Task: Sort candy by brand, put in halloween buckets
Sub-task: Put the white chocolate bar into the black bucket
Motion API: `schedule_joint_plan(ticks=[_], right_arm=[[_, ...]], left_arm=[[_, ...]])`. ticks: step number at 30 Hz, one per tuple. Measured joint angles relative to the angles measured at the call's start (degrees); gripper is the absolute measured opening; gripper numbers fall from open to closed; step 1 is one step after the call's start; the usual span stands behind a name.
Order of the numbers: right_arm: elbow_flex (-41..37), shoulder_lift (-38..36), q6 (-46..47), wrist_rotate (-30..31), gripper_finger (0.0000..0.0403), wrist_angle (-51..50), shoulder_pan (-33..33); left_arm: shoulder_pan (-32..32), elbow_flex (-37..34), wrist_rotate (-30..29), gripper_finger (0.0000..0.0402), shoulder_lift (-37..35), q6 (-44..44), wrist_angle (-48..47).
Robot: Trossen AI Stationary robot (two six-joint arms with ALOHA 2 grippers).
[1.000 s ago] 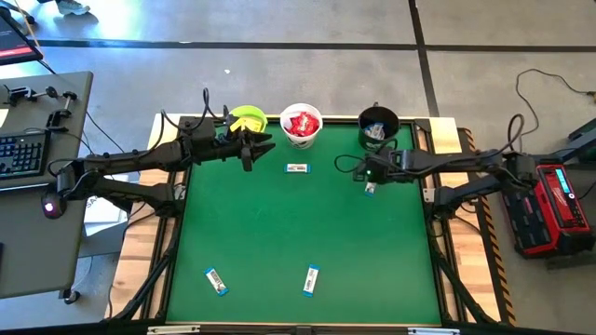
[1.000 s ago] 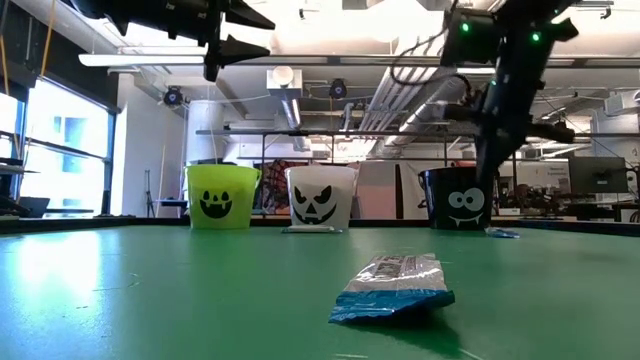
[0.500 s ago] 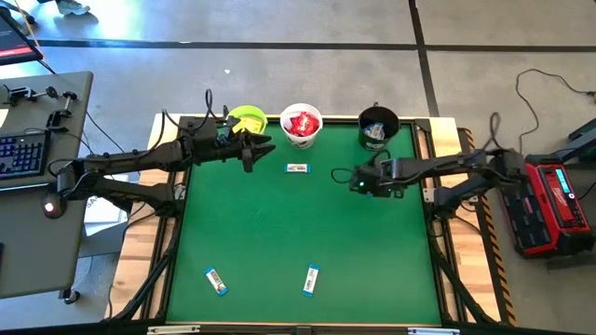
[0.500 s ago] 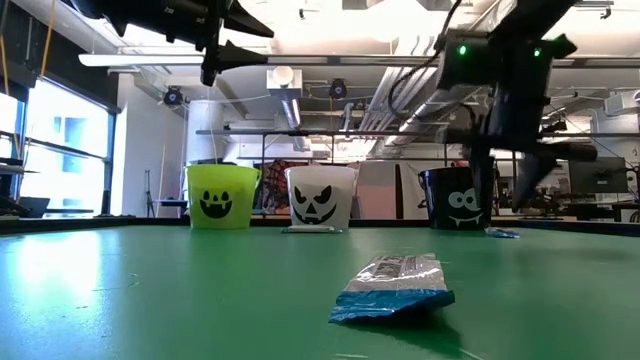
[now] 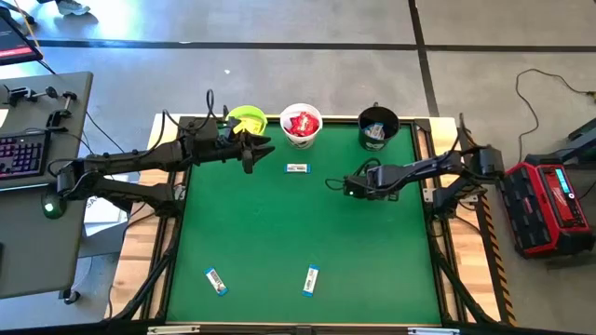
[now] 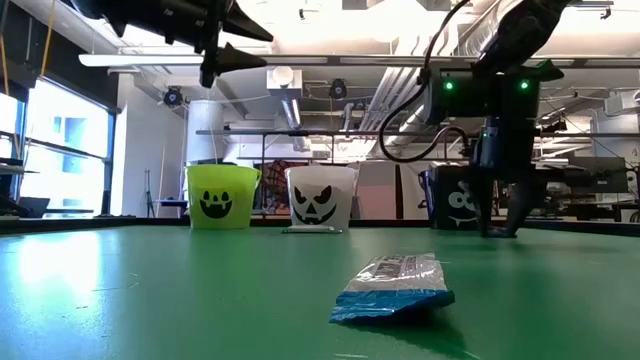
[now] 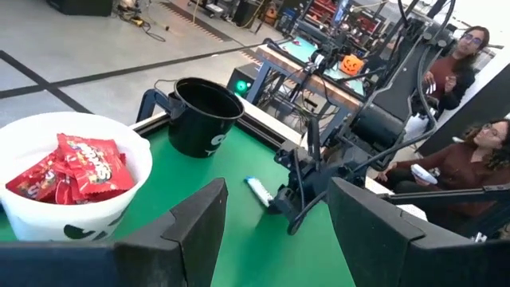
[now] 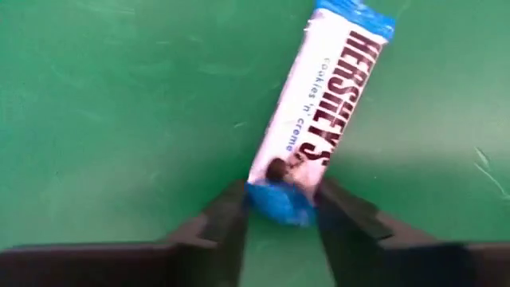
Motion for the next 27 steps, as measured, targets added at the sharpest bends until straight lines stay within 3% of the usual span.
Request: schedule_joint_plan(ticks=[5, 18, 22, 27], right_arm=[[-0.04, -0.53, -2.28, 1.03, 0.0016, -0.09, -0.08], [2.25, -6.57, -12.29, 0.68, 0.0000, -3.64, -0.27], [2.27, -10.26, -25.27, -1.89, 0.0009, -3.80, -2.71], [2.34, -11.04, -56.36, -11.24, 0.0072, -2.97, -9.31]], left_arm=[[0.00, 0.00, -0.06, 0.0211, 0.00, 0.01, -0.95], [0.00, 0.00, -0.51, 0.0211, 0.00, 0.10, -0.85], [0.00, 0.00, -0.50, 0.0211, 0.00, 1.20, -0.83], [0.00, 0.00, -0.49, 0.0211, 0.00, 3.07, -0.82]])
